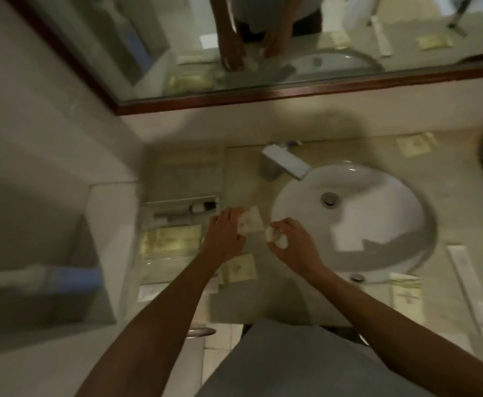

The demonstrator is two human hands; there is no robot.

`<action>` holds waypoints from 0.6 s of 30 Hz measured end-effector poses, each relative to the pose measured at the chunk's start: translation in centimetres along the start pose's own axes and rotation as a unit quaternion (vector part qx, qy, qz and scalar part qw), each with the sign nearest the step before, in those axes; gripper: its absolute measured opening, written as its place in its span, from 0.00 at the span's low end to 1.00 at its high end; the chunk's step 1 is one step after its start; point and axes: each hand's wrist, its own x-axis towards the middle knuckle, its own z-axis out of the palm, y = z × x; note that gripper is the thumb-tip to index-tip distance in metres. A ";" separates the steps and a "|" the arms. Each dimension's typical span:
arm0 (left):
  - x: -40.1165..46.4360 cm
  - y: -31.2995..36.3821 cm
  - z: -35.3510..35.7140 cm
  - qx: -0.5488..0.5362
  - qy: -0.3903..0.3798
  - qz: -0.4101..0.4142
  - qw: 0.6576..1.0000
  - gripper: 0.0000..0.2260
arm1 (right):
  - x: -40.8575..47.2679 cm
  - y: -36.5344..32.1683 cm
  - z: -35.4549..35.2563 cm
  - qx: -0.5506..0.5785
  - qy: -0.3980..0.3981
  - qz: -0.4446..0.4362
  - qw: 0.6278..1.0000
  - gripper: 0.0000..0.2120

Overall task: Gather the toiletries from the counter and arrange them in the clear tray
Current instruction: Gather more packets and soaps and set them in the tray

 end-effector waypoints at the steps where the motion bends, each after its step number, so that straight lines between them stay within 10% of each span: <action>1: -0.7 -2.4 -0.9 -0.002 0.007 -0.008 1.000 0.30 | 0.9 -1.7 1.4 -0.005 -0.013 -0.005 1.000 0.20; 18: -1.1 -23.1 -4.6 0.089 0.034 -0.012 0.995 0.20 | 10.6 -10.6 13.4 -0.265 -0.113 -0.077 0.955 0.19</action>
